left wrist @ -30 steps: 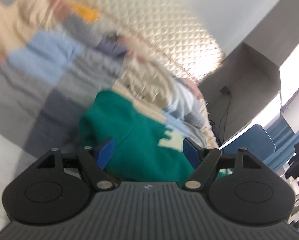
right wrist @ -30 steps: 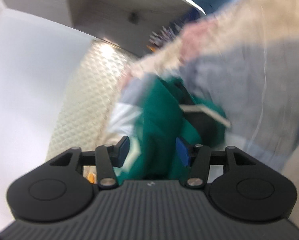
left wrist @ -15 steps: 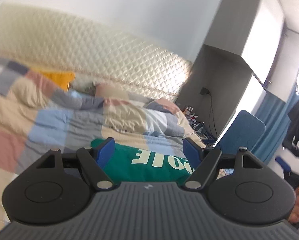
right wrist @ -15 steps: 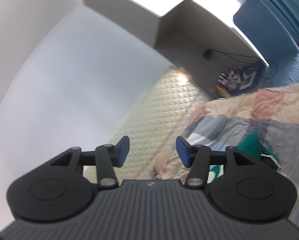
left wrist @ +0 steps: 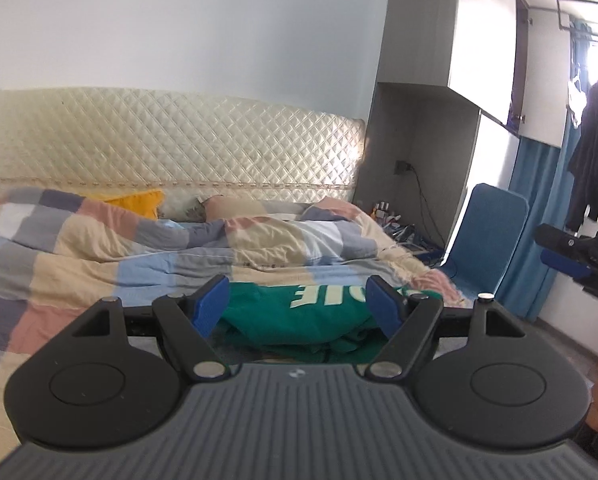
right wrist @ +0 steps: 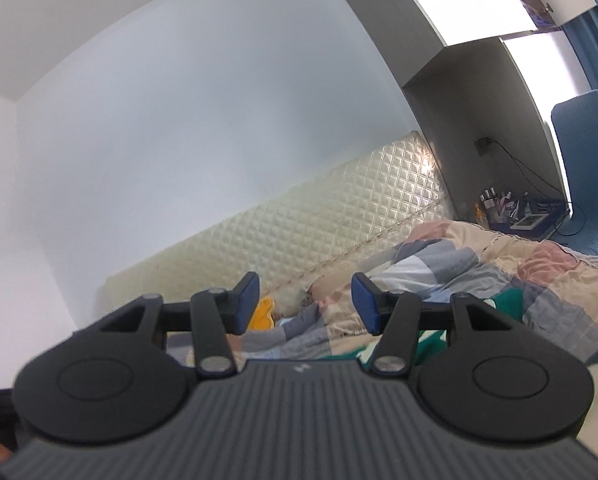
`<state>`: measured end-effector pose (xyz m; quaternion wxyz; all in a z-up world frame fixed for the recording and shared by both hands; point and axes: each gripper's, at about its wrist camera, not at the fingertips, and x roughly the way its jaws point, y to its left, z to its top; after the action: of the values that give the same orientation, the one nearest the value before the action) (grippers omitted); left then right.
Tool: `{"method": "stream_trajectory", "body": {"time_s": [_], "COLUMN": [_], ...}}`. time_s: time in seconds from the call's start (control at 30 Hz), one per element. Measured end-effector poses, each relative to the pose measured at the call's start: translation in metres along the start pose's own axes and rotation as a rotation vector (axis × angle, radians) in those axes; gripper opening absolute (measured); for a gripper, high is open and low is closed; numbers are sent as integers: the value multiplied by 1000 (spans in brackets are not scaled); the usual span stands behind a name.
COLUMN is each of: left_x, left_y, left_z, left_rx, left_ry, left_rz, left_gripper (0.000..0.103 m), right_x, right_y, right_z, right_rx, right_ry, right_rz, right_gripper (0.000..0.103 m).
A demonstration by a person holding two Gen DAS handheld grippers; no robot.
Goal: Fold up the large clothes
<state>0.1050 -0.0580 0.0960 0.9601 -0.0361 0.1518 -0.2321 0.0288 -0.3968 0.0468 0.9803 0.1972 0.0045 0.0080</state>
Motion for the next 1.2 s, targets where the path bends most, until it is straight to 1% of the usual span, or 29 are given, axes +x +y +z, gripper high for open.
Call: {"method": "stream_trajectory", "body": {"time_s": [0.17,0.23,0.3,0.4,0.53,0.7,0.77,0.93,1.07,1.13,1.2], "left_x": [-16,-19,-20,-15,-8,-1,1,-2,-4,-6,-8], "left_y": [-1,-1,-1,2,1,7,10,13,15,15,15], "left_z": [-34,-49,-64,-87,-112,-125,-128,-136,-143,-145,-146], "left_rx": [60,78,101,90,116,89,76,59,57,57,47], "left_ry": [-1,-1,2,26,49,73,82,90,96,96,98], "left_rz": [23,26,36,24,31,6,-13,-14,-8,-6,-8], "left_gripper": [79,79,79,79,79,79,79,79,79,79,79], "right_x": [-10,-15,-18,-21,-22,-25,-27,-31,-36,-38,-40], "right_y": [16,18,20,22,16,14,13,12,14,12,11], "right_z": [-27,-38,-50,-68,-91,-116,-122,-137,-139,-140,-141], "right_rx": [-101,-105,-122,-158,-179,-235,-234,-238,-251,-234,-233], "right_ry": [60,88,108,139,171,200,208,228,207,211,193], "right_rz": [-39,-49,-57,-82,-118,-144,-137,-152,-157,-151,-174], "right_gripper": [55,55,55,55,55,55,55,55,55,55,55]}}
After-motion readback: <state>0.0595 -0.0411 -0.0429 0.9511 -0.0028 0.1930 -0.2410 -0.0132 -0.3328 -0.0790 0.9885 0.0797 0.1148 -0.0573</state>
